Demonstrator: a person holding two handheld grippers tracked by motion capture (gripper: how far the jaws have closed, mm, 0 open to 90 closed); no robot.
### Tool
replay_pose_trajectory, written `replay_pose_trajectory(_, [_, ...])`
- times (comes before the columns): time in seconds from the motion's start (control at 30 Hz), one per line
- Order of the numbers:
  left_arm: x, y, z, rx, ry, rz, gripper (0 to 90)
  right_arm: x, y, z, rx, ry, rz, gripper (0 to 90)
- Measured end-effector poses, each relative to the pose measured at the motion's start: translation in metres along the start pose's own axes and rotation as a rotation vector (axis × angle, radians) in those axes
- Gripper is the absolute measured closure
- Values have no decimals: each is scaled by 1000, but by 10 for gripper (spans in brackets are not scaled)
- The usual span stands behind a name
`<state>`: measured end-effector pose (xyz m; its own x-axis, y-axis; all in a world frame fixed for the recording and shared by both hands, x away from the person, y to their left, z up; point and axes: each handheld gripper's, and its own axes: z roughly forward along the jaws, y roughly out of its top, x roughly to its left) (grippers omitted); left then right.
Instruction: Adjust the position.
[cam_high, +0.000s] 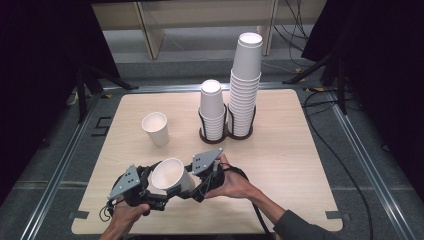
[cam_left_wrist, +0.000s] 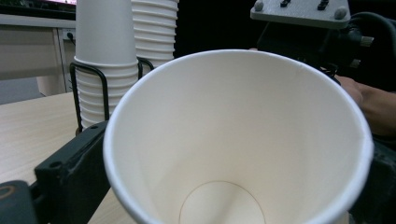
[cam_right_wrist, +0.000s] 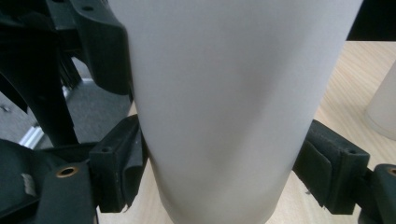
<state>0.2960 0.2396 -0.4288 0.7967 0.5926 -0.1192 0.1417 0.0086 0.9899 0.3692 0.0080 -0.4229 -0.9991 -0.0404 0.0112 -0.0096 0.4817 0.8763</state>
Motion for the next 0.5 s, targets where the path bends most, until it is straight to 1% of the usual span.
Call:
replay_pose_trajectory(0.03, [0,0,0,0,-2,1,59,0,0,0,0,-2,15,235])
replay_pose_trajectory(0.07, [0,1,0,-1,-2,2,70,0,0,0,-7,0,15,235])
replay_pose_trajectory(0.17, [-1,1,-1,-9,-4,11,116,-1,-1,1,-21,4,44,233])
replay_pose_trajectory(0.2, [-1,1,-1,-13,-5,5,119,-1,-1,1,-25,3,42,232])
replay_pose_trajectory(0.27, [0,1,-1,-13,-5,14,124,-1,-2,1,-29,7,49,231])
replay_pose_trajectory(0.33, [0,1,-1,-17,-9,9,136,-1,-2,2,-32,6,52,229])
replay_pose_trajectory(0.37, [1,1,-1,-22,-9,13,141,-1,-2,2,-35,10,58,229])
replay_pose_trajectory(0.43, [1,1,-2,-27,-6,11,155,-2,-2,2,-41,-2,45,225])
replay_pose_trajectory(0.47, [1,2,-2,-25,-1,11,161,-2,-2,2,-43,-2,51,220])
replay_pose_trajectory(0.5, [1,2,-2,-27,5,13,165,-2,-2,3,-47,2,74,214])
